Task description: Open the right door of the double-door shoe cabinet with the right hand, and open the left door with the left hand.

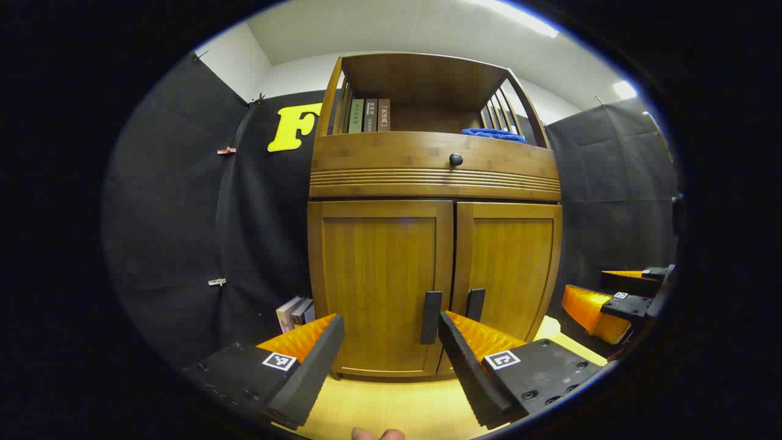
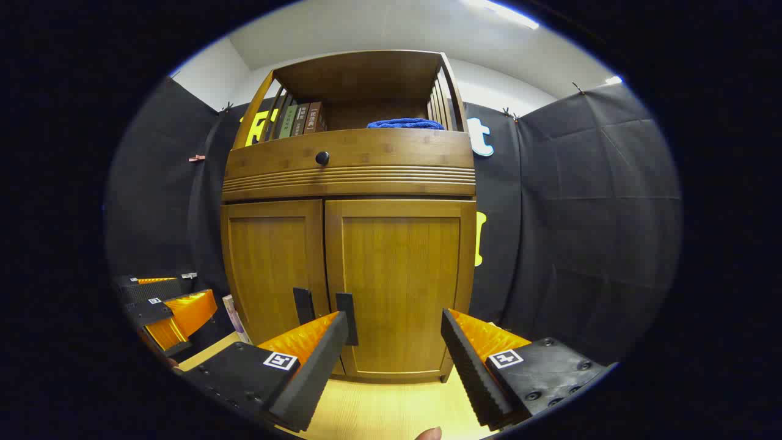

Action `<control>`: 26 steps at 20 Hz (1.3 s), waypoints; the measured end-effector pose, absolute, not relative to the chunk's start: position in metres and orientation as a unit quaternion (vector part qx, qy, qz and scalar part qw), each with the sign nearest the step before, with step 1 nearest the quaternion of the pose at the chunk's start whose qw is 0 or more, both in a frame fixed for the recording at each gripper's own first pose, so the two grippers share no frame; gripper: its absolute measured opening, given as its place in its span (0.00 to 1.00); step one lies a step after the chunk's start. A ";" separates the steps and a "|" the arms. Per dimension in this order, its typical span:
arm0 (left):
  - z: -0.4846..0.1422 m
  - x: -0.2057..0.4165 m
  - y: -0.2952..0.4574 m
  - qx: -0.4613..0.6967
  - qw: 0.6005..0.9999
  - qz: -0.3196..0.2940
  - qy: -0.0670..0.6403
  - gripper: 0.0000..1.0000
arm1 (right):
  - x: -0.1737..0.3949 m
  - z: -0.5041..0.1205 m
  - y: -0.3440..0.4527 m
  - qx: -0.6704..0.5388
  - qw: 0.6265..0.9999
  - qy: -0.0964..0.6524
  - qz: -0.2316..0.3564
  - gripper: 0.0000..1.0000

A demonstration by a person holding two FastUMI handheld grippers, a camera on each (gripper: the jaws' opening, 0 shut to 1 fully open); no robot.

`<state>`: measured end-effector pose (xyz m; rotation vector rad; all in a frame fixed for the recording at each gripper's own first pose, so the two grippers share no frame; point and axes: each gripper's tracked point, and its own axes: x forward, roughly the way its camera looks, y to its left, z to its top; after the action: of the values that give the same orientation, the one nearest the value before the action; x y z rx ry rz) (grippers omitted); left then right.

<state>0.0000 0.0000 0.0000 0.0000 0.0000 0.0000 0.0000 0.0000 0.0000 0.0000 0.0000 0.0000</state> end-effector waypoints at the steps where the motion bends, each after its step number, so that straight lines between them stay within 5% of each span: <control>1: 0.001 0.001 0.000 0.000 1.000 0.000 0.000 0.95 | 0.000 0.000 0.001 -0.001 1.000 0.000 0.001 0.97; 26: -0.003 0.007 0.007 0.003 1.000 -0.001 0.010 0.95 | 0.030 -0.002 0.024 0.026 0.999 0.013 0.021 0.98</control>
<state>0.0071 0.0065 -0.0027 0.0063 0.0202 -0.0018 0.0296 0.0244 -0.0022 0.0515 0.0268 0.0425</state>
